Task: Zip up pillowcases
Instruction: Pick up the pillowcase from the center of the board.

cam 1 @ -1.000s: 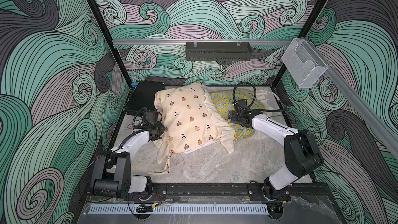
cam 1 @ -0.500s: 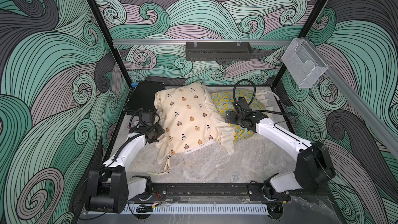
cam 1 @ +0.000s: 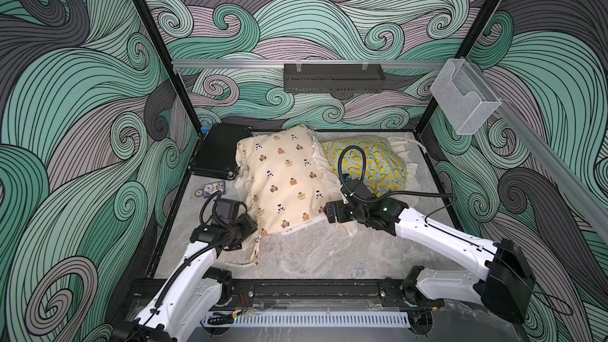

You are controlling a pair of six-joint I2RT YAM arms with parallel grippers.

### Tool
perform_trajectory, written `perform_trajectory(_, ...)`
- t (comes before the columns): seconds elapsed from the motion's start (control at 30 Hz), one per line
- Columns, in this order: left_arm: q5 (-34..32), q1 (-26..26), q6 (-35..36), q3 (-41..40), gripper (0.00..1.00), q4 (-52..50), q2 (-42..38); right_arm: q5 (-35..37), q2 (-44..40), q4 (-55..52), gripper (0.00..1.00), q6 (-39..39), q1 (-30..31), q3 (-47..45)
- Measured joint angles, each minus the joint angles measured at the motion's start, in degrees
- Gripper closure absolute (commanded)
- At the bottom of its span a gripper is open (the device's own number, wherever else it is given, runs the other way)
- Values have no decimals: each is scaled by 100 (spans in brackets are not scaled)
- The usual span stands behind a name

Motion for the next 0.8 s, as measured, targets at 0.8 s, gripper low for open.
perform_trajectory(0.8, 199, -726, -1086, -573, 73, 1847, 1099, -319, 859, 809, 1, 485, 448, -341)
